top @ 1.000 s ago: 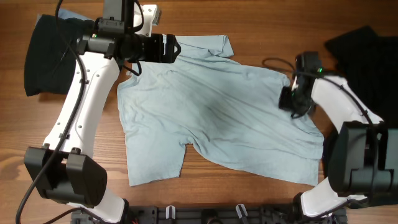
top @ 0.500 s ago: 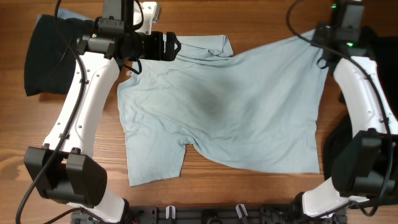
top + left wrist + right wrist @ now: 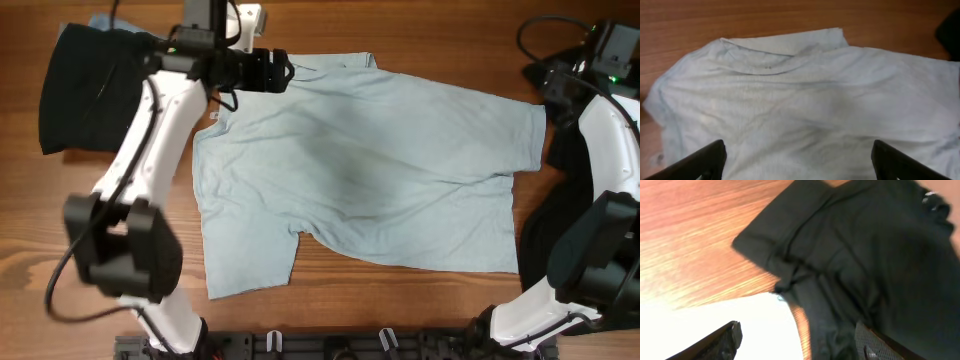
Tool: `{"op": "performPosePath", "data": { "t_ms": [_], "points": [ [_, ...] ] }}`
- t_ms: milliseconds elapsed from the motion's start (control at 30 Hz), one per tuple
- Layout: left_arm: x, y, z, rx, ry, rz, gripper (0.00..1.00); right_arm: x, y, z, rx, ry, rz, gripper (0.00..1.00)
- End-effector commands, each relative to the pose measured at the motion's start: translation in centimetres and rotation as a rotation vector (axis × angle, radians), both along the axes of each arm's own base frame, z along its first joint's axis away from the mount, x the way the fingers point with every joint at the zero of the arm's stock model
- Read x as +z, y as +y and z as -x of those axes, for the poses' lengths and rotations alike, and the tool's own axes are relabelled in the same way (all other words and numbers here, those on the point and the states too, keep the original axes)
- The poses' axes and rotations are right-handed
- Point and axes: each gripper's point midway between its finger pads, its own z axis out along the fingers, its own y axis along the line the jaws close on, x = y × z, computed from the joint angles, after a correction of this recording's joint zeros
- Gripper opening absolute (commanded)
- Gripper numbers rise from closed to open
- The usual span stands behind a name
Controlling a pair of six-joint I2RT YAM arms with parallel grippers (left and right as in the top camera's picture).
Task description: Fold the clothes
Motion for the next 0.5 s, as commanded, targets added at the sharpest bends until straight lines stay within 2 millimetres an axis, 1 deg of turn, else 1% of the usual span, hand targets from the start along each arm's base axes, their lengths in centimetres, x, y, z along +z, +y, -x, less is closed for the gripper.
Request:
{"op": "performPosePath", "data": {
  "t_ms": [0,33,67,100,167,200,267,367,433,467],
  "points": [
    [-4.6,-1.7,-1.6,-0.07,0.01,-0.035,0.52,1.6,4.7,-0.2,0.147,-0.05,-0.189,0.78],
    [-5.2,-1.9,-2.0,-0.072,0.005,-0.034,0.43,1.6,5.6,0.0,0.163,-0.053,-0.238,0.78],
    [-6.2,-2.2,-2.6,-0.074,0.0,-0.033,0.28,1.6,6.8,0.4,0.171,-0.053,-0.31,0.78],
    [-7.4,-2.4,-3.4,-0.076,-0.008,-0.032,0.18,1.5,8.3,0.9,0.187,-0.046,-0.394,0.78],
    [-9.3,-2.7,-4.3,-0.077,-0.015,-0.03,0.06,1.2,10.3,1.9,0.205,-0.015,-0.51,0.78],
    [-10.3,-2.8,-4.8,-0.075,-0.017,-0.029,0.04,1.0,11.2,2.5,0.208,0.006,-0.563,0.77],
    [-12.6,-3.0,-5.7,-0.072,-0.025,-0.027,0.04,0.5,13.0,4.1,0.225,0.072,-0.645,0.77],
    [-14.8,-2.7,-6.8,-0.057,-0.039,-0.041,0.04,-0.2,14.2,5.8,0.248,0.159,-0.66,0.77],
    [-16.3,-1.6,-7.7,-0.006,-0.053,-0.093,0.04,-0.6,15.1,6.9,0.271,0.212,-0.664,0.77],
    [-17.0,-0.4,-8.4,0.061,-0.06,-0.133,0.04,-0.7,15.5,7.3,0.272,0.235,-0.664,0.77]
  ]
}}
